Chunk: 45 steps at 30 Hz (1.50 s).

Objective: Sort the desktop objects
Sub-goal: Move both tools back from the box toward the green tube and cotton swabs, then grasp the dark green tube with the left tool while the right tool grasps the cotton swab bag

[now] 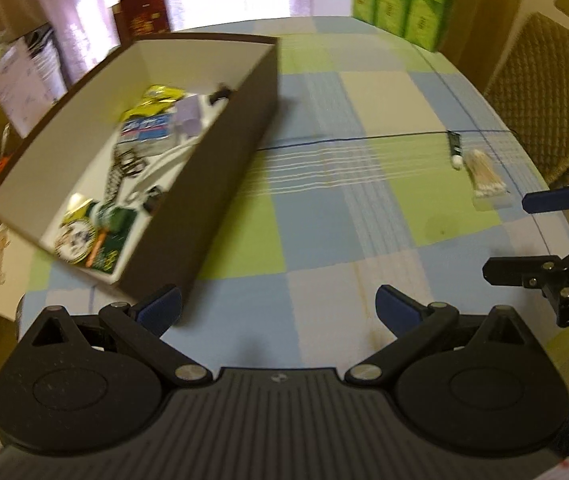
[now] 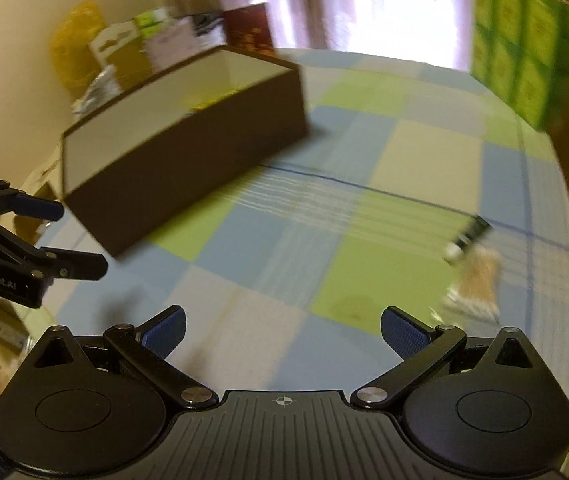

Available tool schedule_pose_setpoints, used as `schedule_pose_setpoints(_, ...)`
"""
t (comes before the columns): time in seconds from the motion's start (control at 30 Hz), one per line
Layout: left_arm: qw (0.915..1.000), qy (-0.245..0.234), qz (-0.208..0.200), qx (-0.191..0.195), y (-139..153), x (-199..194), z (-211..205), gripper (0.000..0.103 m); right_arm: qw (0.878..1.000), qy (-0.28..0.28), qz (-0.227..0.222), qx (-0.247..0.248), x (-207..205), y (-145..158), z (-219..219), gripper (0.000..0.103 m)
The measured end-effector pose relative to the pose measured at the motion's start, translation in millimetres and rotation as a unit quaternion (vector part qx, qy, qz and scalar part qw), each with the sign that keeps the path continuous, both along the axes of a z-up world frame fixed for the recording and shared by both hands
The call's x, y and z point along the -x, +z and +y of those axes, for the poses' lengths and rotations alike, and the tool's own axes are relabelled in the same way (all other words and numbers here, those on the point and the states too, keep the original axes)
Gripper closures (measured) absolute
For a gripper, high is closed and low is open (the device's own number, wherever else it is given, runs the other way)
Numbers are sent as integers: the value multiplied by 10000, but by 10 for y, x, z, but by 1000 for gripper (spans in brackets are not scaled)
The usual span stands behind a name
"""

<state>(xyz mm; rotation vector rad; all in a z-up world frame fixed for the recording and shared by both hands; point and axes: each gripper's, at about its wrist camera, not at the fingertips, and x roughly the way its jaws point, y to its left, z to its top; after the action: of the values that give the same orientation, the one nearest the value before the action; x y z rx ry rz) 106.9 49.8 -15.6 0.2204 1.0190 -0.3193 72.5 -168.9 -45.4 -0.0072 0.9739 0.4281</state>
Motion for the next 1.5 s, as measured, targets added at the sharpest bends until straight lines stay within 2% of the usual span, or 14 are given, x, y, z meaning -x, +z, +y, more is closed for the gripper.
schedule_pose_setpoints(0.37,9977,-675,41,-19,-134,-160,-644,1,9962,-827,65,279,91,-74,-545,2)
schedule_pose_setpoints(0.7,9940,-1092,23,-22,-313,-459,-1104,1,9851,-1669,74,421,-145,-283,-936,2)
schedule_pose_setpoints(0.97,9894,-1449,91,16,-510,-708,-1400,1,9819,-1828,-12,499,-380,-459,-1044,3)
schedule_pose_setpoints(1.07,9884,-1517,86,-11,-581,-828,-1478,1,9825,-1759,-83,604,-485,-525,-1017,15)
schedule_pose_setpoints(1.17,9878,-1550,113,-28,-641,-944,-1536,1,9825,-1750,-116,628,-618,-598,-990,21)
schedule_pose_setpoints(1.37,9859,-1669,135,-36,-733,-1104,-1647,1,9841,-1646,-69,661,-815,-771,-983,44)
schedule_pose_setpoints(1.5,9842,-1764,163,-5,-787,-1190,-1747,2,9846,-1611,-30,682,-852,-822,-1046,53)
